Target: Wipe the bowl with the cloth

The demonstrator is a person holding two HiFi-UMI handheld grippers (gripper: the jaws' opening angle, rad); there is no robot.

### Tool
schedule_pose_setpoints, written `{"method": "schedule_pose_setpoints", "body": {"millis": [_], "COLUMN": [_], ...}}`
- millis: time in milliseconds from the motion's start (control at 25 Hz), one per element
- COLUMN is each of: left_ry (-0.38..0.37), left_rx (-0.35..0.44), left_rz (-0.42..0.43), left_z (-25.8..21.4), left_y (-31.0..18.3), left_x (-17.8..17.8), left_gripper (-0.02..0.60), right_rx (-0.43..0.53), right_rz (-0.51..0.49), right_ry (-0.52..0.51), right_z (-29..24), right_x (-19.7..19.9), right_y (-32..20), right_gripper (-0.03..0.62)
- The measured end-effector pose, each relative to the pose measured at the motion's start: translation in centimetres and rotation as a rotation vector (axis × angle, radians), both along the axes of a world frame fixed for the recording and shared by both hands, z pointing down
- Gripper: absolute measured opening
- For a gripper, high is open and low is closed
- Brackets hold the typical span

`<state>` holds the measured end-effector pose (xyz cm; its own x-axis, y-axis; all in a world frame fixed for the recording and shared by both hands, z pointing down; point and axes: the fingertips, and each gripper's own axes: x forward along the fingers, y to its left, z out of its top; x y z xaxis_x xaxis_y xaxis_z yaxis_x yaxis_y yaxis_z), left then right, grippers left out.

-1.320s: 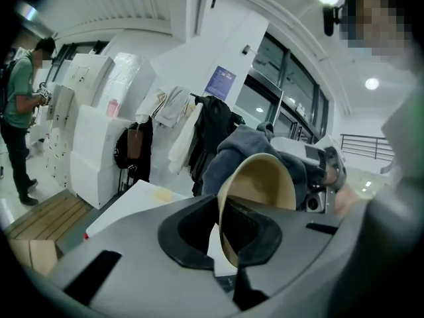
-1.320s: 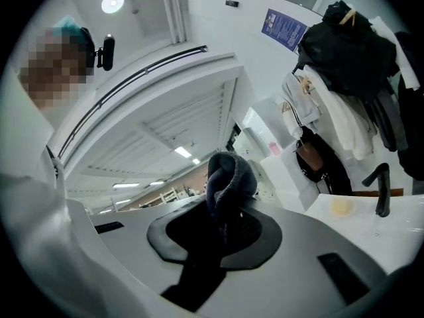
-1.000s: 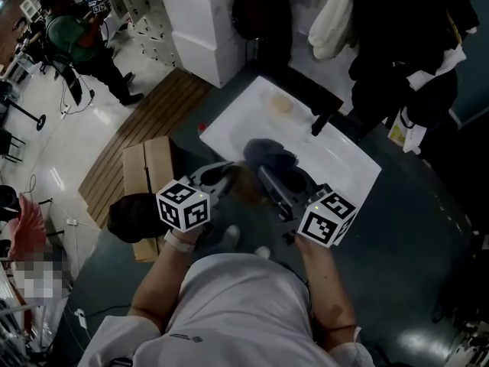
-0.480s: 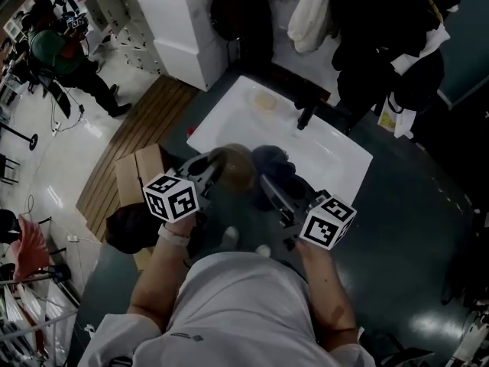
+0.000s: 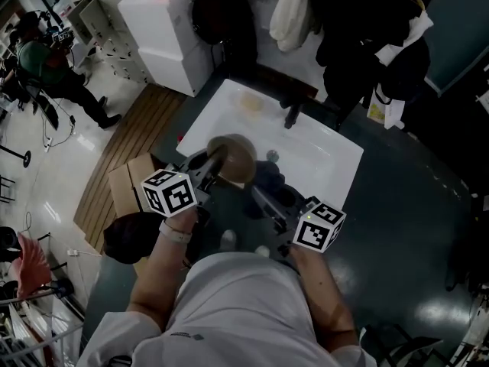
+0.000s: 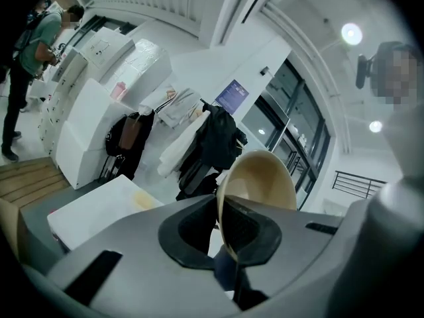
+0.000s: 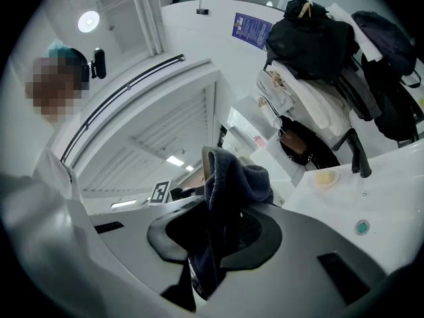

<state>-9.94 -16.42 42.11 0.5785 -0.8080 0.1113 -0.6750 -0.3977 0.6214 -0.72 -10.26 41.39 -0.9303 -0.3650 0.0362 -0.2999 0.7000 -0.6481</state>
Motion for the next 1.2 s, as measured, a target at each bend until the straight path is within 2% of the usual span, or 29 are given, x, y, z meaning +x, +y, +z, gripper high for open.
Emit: {"method": "schedule_pose_setpoints", "body": {"millis": [440,800,1040,1200], "left_ry": [0.099,0.118,0.109,0.133], "left_rx": [0.017,0.023,0.032,0.037], "left_rz": [0.043,0.090,0.160,0.224], "left_z": [-1.4,-1.3,-1.4,-1.7], "left_y": [0.9,2.4,3.1,3.8], "left_x": [1.6,2.8,2.7,2.6], "left_gripper": [0.020,0.020,0.020,0.020], "right_rx": [0.002,0.020,0.022,-0.022], "right_rz": [-0.075,-0.140,-0.141,-0.082], "right_ry": [0.028,0.020,0.011,-0.034], "right_z": [1.7,2.4,2.7,2.5], "right_x": [-2.7,-4.9,-5.2,-3.9], "right_y": [1.1,2.2,2.8,1.5], "right_gripper": [0.081,0.081,0.081,0.081]}}
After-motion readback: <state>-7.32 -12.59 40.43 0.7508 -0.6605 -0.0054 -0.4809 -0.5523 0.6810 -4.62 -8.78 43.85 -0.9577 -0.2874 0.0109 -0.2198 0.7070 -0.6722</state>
